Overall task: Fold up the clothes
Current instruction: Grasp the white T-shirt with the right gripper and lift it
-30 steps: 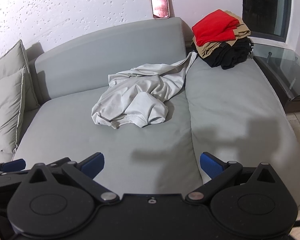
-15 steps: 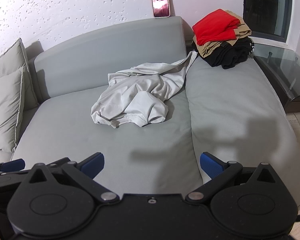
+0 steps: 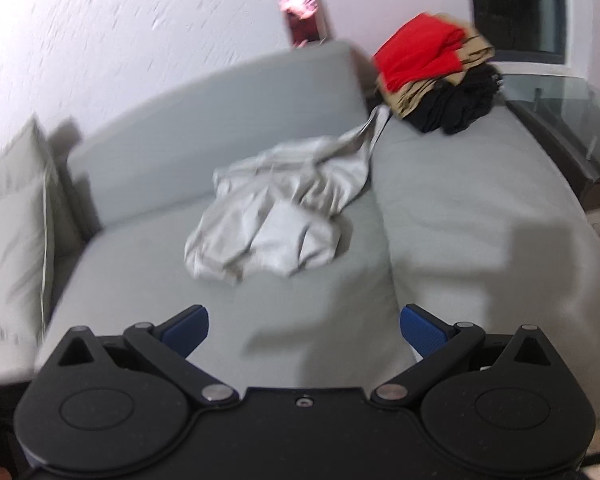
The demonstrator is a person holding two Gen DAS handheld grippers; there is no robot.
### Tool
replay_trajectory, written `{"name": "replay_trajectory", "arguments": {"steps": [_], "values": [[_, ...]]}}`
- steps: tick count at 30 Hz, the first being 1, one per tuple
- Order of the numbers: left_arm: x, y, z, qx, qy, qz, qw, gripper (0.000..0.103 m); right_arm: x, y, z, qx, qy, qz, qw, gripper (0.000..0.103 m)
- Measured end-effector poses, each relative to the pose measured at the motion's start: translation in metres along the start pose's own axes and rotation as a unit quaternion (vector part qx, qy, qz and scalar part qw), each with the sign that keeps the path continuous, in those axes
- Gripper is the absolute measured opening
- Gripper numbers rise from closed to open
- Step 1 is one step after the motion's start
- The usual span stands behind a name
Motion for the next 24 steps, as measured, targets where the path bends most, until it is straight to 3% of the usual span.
{"name": "replay_trajectory", "arguments": {"steps": [2, 4, 6, 8, 11, 13, 18, 19, 20, 22, 24], "values": [[0.014, 0.0, 0.008, 0.005, -0.008, 0.011, 0.9999, 0.082, 0.008, -0.004, -0.012, 0.02, -0.007, -0.012, 1.0, 0.103], [0.025, 0.0, 0.01, 0.011, -0.003, 0.02, 0.9997, 0.081, 0.021, -0.003, -0.02, 0.028, -0.011, -0.004, 1.0, 0.103], [0.03, -0.003, 0.011, 0.012, 0.0, 0.008, 0.9999, 0.084, 0.033, -0.003, -0.025, 0.024, -0.013, -0.008, 1.0, 0.103], [0.032, -0.007, 0.012, 0.013, 0.007, -0.018, 0.9997, 0.096, 0.044, -0.002, -0.027, 0.027, -0.033, -0.015, 0.999, 0.103], [0.043, -0.01, 0.012, 0.012, 0.024, -0.026, 0.9993, 0.098, 0.065, 0.0, -0.036, 0.07, -0.056, -0.009, 0.996, 0.103], [0.06, -0.012, 0.012, 0.002, 0.025, -0.011, 0.9996, 0.097, 0.088, 0.003, -0.043, 0.064, -0.055, 0.004, 0.996, 0.103], [0.106, -0.023, 0.009, -0.012, 0.025, 0.021, 0.9994, 0.093, 0.157, -0.009, -0.054, -0.001, -0.001, -0.002, 1.0, 0.102], [0.113, -0.025, 0.007, -0.011, 0.035, 0.027, 0.999, 0.084, 0.17, -0.011, -0.052, -0.01, 0.001, 0.001, 1.0, 0.098], [0.119, -0.027, 0.005, -0.011, 0.044, 0.03, 0.9985, 0.077, 0.184, -0.013, -0.046, -0.018, -0.012, 0.008, 1.0, 0.087], [0.129, -0.032, 0.007, -0.018, 0.043, 0.036, 0.9983, 0.072, 0.204, -0.015, -0.027, -0.038, -0.043, 0.022, 0.998, 0.067], [0.133, -0.037, 0.014, -0.024, 0.029, 0.035, 0.9987, 0.064, 0.221, -0.016, -0.006, -0.064, -0.058, 0.029, 0.996, 0.064]]}}
Point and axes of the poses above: each gripper's, at about its wrist camera, not at the fingertips, and x roughly the way its jaws point, z to its left, y to its underside, the point moved 10 cm from there along x, roughly the way its jaws point, and after that the axes turned 4 degrees about -y, right-handed, at the moved point
